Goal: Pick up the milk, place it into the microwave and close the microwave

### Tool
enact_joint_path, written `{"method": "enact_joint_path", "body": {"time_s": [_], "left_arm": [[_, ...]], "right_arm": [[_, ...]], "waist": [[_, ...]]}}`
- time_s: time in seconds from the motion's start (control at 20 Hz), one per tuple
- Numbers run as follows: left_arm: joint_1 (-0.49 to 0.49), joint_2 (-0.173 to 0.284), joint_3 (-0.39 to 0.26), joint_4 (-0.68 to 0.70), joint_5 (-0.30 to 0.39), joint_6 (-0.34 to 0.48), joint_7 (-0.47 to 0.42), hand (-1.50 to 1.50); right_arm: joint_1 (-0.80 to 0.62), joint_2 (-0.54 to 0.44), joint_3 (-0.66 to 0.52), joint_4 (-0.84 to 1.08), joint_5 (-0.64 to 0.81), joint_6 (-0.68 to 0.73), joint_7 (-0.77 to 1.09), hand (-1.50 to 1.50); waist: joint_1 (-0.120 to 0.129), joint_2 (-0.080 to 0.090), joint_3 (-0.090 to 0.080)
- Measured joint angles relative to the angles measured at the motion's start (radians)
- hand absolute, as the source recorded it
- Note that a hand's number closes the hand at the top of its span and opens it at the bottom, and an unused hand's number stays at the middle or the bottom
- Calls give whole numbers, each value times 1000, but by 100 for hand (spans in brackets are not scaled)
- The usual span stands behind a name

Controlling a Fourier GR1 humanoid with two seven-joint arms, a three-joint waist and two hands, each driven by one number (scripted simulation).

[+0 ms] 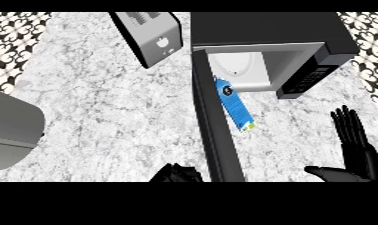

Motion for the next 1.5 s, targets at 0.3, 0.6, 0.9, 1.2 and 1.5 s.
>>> {"method": "enact_joint_path", "body": {"time_s": [0.3, 0.6, 0.9, 1.2, 1.5], "left_arm": [[-135, -131, -51, 154, -5, 18, 33, 150], [-275, -172, -143, 282, 97, 119, 31, 150], [-435, -178, -221, 367, 199, 230, 51, 150], [-551, -180, -243, 409, 298, 322, 77, 150], [-617, -182, -174, 386, 408, 422, -1, -150]], "right_arm": [[148, -28, 13, -237, -110, 63, 88, -150], [242, -58, 30, -456, -236, 132, 197, -150], [283, -91, 50, -605, -320, 169, 283, -150], [283, -123, 67, -689, -366, 192, 339, -150], [266, -151, 59, -742, -405, 201, 364, -150]], "waist": [[1, 4, 0], [-23, 8, -1], [-64, 15, -2], [-112, 26, -3], [-163, 40, -7]]}}
